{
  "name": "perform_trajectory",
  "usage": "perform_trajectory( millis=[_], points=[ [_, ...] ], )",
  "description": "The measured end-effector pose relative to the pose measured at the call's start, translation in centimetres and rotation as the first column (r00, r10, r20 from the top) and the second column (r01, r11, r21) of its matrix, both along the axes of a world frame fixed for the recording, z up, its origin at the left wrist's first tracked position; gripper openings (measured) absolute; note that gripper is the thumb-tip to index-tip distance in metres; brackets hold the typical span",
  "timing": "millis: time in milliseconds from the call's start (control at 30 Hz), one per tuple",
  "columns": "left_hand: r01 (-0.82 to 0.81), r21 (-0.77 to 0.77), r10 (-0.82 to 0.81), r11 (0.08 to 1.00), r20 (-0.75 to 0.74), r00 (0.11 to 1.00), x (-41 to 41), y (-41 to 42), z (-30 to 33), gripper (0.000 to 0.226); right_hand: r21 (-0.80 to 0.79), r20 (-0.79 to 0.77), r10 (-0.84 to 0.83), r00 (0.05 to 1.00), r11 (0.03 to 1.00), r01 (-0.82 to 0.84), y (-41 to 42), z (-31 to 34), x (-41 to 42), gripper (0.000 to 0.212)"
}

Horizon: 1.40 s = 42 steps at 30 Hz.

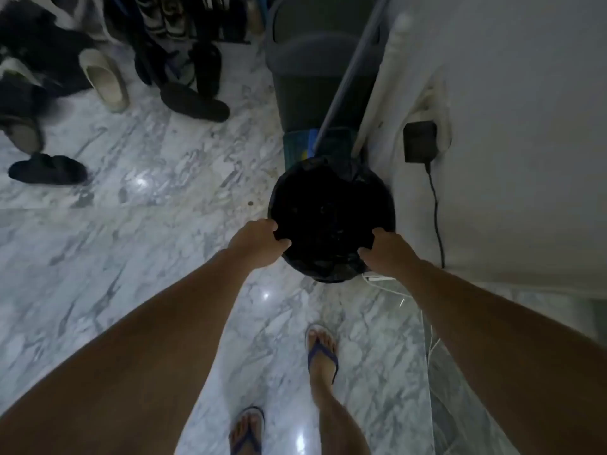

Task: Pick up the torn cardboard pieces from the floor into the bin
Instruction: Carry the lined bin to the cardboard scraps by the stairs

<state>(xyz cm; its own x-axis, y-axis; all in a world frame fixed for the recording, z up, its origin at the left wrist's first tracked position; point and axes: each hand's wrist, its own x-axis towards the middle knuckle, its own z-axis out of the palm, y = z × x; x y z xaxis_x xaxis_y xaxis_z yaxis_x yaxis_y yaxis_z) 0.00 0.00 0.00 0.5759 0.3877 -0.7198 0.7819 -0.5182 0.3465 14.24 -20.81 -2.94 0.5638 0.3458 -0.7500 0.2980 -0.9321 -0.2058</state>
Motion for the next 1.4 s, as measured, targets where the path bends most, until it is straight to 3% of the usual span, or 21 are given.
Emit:
perform_trajectory(
  millis=[200,333,500,633,733,800,900,967,1133,1267,1400],
  points=[
    [-0.071,0.017,0.072,0.997,-0.037,0.997,1.5,1.6,-5.8,0.063,-0.026,0.067,-0.188,0.980,0.981,0.190,0.4,-6.1,2.0,0.072],
    [-0.205,0.048,0.206,0.978,-0.017,0.978,3.0,2.6,-9.6,0.067,-0.047,0.134,-0.289,0.948,0.954,0.297,0.7,-9.3,3.4,0.076],
    [-0.278,0.057,0.280,0.959,-0.034,0.959,4.4,2.8,-13.1,0.059,-0.048,0.289,-0.159,0.944,0.982,0.181,1.0,-11.5,3.0,0.069],
    [-0.313,0.086,0.317,0.946,-0.043,0.947,4.8,2.4,-15.1,0.040,-0.024,0.363,-0.259,0.895,0.958,0.287,1.1,-13.2,2.0,0.088],
    [-0.387,0.129,0.395,0.913,-0.049,0.917,4.0,3.0,-15.6,0.034,-0.010,0.362,-0.281,0.889,0.952,0.305,1.0,-13.7,2.1,0.085],
    [-0.410,0.153,0.422,0.899,-0.053,0.905,3.1,3.6,-15.5,0.033,0.000,0.284,-0.387,0.877,0.915,0.404,1.2,-13.7,3.0,0.078],
    [-0.437,0.170,0.452,0.883,-0.058,0.890,1.8,4.3,-14.3,0.032,-0.054,0.110,-0.475,0.873,0.874,0.483,1.7,-12.6,3.4,0.048],
    [-0.460,0.186,0.479,0.868,-0.071,0.875,0.8,4.9,-12.9,0.031,-0.028,0.029,-0.522,0.852,0.852,0.523,2.3,-11.5,2.8,0.045],
    [-0.513,0.185,0.531,0.839,-0.069,0.844,-1.6,6.0,-9.2,0.027,0.037,0.018,-0.500,0.866,0.866,0.499,4.3,-7.8,1.2,0.038],
    [-0.578,0.184,0.588,0.795,-0.005,0.809,-3.5,6.9,-5.0,0.025,0.068,0.035,-0.458,0.888,0.888,0.455,6.3,-3.0,0.3,0.045],
    [-0.629,0.196,0.634,0.752,0.050,0.772,-5.9,8.1,-0.2,0.027,0.129,0.029,-0.424,0.905,0.899,0.418,8.5,1.7,-0.9,0.031]
  ],
)
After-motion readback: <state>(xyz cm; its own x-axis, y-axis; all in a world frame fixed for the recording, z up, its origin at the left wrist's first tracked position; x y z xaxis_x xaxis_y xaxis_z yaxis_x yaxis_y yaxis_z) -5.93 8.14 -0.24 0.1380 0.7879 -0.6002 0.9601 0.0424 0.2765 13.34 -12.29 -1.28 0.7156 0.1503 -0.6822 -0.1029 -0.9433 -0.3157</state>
